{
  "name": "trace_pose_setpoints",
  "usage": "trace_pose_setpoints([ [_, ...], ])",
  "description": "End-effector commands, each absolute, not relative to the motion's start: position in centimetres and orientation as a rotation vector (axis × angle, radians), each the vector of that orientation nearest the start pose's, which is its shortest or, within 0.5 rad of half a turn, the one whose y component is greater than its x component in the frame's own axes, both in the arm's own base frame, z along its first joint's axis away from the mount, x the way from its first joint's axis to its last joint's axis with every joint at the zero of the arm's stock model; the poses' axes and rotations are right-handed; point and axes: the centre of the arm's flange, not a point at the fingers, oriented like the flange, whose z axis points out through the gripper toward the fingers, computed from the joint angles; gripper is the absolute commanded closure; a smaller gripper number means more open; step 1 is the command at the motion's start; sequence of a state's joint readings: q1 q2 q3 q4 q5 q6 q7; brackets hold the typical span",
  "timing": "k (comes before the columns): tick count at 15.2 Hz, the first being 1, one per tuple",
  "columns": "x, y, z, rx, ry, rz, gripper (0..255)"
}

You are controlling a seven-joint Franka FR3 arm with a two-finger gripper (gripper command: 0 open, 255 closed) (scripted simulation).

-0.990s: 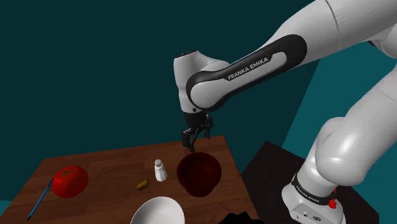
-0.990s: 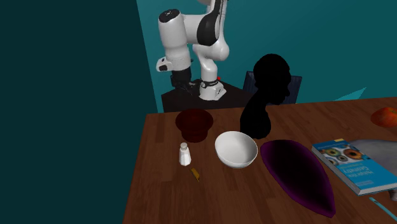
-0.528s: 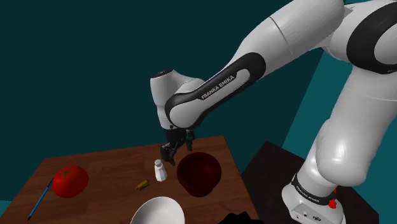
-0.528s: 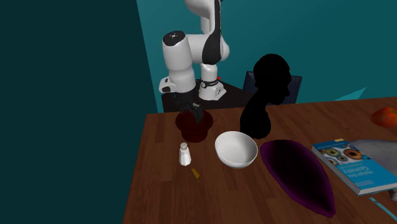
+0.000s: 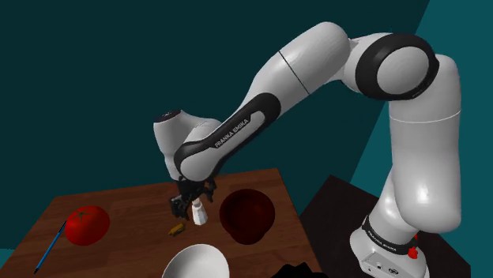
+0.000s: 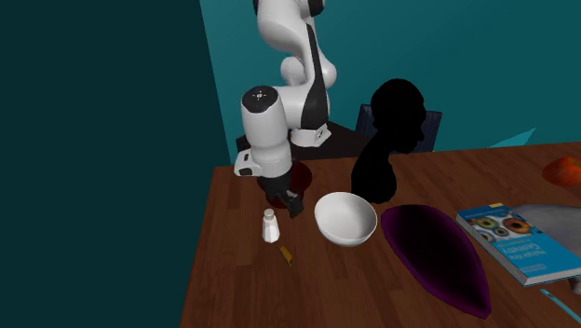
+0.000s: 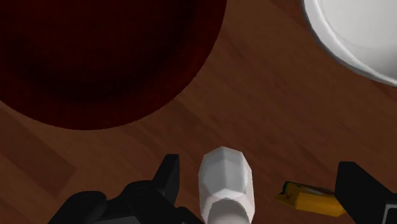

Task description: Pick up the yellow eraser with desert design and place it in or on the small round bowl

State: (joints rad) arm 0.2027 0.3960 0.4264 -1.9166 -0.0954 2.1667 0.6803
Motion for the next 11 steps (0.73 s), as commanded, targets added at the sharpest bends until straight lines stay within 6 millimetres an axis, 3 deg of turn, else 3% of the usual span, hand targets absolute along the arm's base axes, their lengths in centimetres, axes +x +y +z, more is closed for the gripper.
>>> trace_pose_setpoints([
  [1,51.6,36.2,27.9,-3.133,0.033,0.208,0],
  [6,55.0,40.5,24.4,-3.135,0.056,0.193,0],
  [11,55.1,40.9,22.0,-3.135,0.058,0.192,0],
])
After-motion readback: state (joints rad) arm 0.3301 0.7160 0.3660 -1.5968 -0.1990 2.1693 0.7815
